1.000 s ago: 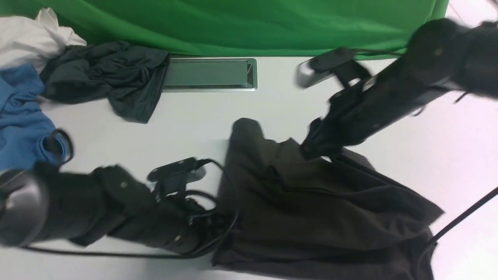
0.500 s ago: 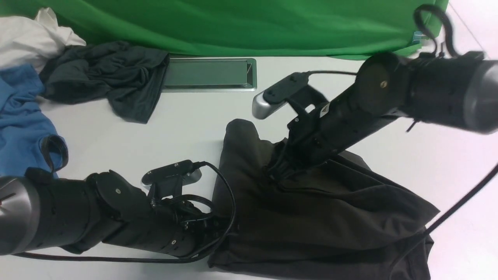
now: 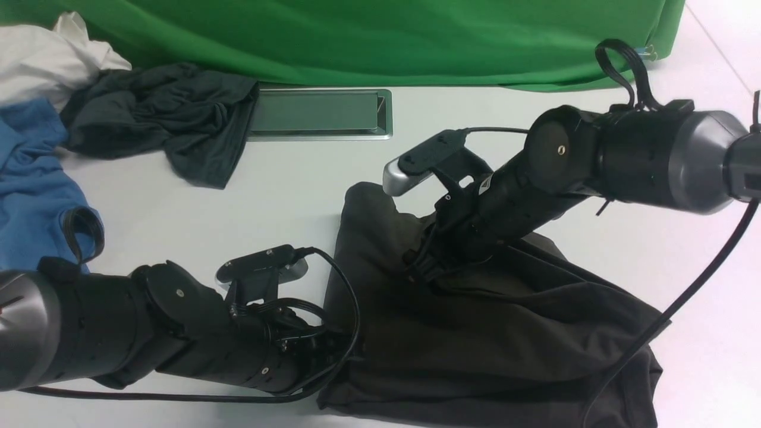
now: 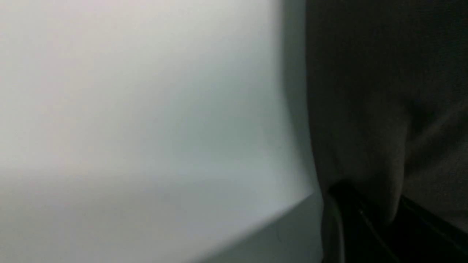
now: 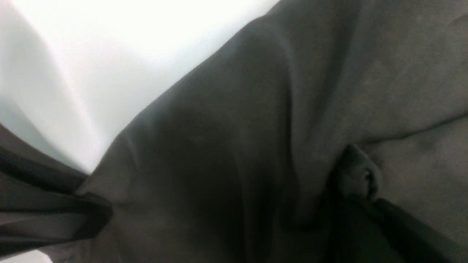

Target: Fold a long-sleeved shirt on a white desktop.

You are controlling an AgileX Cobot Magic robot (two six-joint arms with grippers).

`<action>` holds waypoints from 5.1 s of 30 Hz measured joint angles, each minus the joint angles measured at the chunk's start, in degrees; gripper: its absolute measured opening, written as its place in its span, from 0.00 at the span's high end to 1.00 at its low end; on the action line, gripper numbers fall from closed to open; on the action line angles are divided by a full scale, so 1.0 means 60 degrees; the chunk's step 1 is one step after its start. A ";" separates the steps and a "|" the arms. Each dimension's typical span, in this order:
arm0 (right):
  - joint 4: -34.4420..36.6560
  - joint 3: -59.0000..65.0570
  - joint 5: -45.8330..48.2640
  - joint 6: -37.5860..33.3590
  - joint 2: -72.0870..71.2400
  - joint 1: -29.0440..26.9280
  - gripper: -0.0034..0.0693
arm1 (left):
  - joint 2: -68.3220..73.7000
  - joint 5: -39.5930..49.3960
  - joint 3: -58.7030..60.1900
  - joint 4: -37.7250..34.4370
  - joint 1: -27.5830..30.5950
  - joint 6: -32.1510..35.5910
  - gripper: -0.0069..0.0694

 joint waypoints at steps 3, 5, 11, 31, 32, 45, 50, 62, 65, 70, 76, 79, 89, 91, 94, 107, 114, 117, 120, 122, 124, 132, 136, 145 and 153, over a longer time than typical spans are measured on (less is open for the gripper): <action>0.0000 0.0000 0.0127 0.0000 -0.0010 -0.0193 0.90 | 0.0000 0.0000 0.0000 0.0038 0.0000 0.0000 0.81; -0.0009 0.0000 0.0297 0.0010 -0.0032 -0.0369 0.90 | 0.0000 -0.0011 0.0000 0.0049 -0.0006 0.0000 0.81; -0.0560 0.0000 0.0946 0.0040 -0.0331 -0.1526 0.90 | -0.0012 -0.0011 0.0008 0.0072 -0.0011 0.0000 0.81; -0.3007 0.0094 0.2101 0.1585 -0.0513 -0.4309 0.80 | -0.0026 0.0016 0.0017 0.0107 -0.0018 0.0000 0.81; -0.3258 0.0060 0.2146 0.1772 -0.0641 -0.4372 0.74 | -0.0026 0.0034 0.0017 0.0116 -0.0018 0.0000 0.81; -0.2339 0.1903 0.3455 0.2941 -0.3449 -0.3597 0.42 | -0.0026 0.0149 0.0017 0.0212 -0.0008 0.0000 0.81; -0.2326 0.4093 0.3286 0.3270 -0.4053 -0.3500 0.32 | -0.0026 0.0213 0.0017 0.0221 0.0009 0.0000 0.81; -0.1155 0.6120 0.0665 0.2856 -0.4344 -0.3500 0.39 | -0.0034 0.0196 0.0009 0.0374 0.0009 0.0000 0.81; -0.0940 0.6139 0.0977 0.2517 -0.4646 -0.3500 0.68 | -0.0034 0.0196 0.0009 0.0396 0.0009 0.0000 0.81; -0.0875 0.6072 0.1599 0.2426 -0.5716 -0.3500 0.88 | -0.0045 0.0207 0.0009 0.0434 0.0009 -0.0021 0.81; -0.0820 0.5747 0.2440 0.2426 -0.6952 -0.3500 0.88 | -0.0045 0.0207 0.0009 0.0464 0.0009 -0.0039 0.81; -0.0975 0.5920 0.2745 0.2418 -0.7204 -0.3500 0.88 | -0.0045 0.0207 0.0009 0.0474 0.0009 -0.0039 0.81; -0.2021 0.7506 0.1268 0.2963 -0.6330 -0.3500 0.86 | -0.0045 0.0222 0.0009 0.0502 0.0009 -0.0039 0.81; -0.2090 0.7514 0.1441 0.2976 -0.6166 -0.3500 0.81 | -0.0048 0.0237 0.0009 0.0502 0.0009 -0.0039 0.81; -0.2365 0.7387 0.2085 0.2986 -0.6113 -0.3500 0.65 | -0.0057 0.0237 0.0009 0.0505 0.0009 -0.0039 0.81; -0.1295 0.4032 0.2954 0.2908 -0.6444 -0.3500 0.20 | -0.0077 0.0998 -0.0147 0.0783 0.0039 -0.0129 0.52; -0.0216 0.4111 0.2186 0.1626 -0.6288 -0.3226 0.44 | -0.0412 0.3381 -0.1129 0.4352 0.0039 -0.2432 0.09; -0.0169 0.4689 0.1610 0.1400 -0.5729 -0.2847 0.78 | -0.0922 0.4743 -0.1828 0.6426 0.0039 -0.3914 0.02; -0.0157 0.5180 0.1082 0.1274 -0.4964 -0.2441 0.90 | -0.1719 0.5189 -0.2494 0.7082 0.0039 -0.4390 0.00; -0.0167 0.5294 0.0881 0.1243 -0.4485 -0.2296 0.91 | -0.2121 0.5268 -0.2696 0.7134 0.0039 -0.4443 0.00; -0.0167 0.5310 0.0501 0.1237 -0.3830 -0.2199 0.91 | -0.2587 0.5378 -0.2903 0.7165 0.0039 -0.4461 0.00; -0.0112 0.4202 0.0206 0.1224 -0.1921 -0.2177 0.91 | -0.4035 0.5879 -0.3000 0.7804 0.0039 -0.4472 0.00; -0.0102 0.3512 0.0314 0.1537 -0.1528 -0.2160 0.91 | -0.4557 0.6189 -0.3000 0.8441 0.0039 -0.4520 0.00; -0.0262 0.3365 0.0429 0.2623 -0.2771 -0.2160 0.86 | -0.4857 0.7017 -0.3000 0.8478 0.0039 -0.4390 0.01; -0.1033 0.3412 -0.0132 0.3034 -0.6294 -0.2160 0.76 | -0.5578 0.7171 -0.2495 0.7537 0.0039 -0.3879 0.26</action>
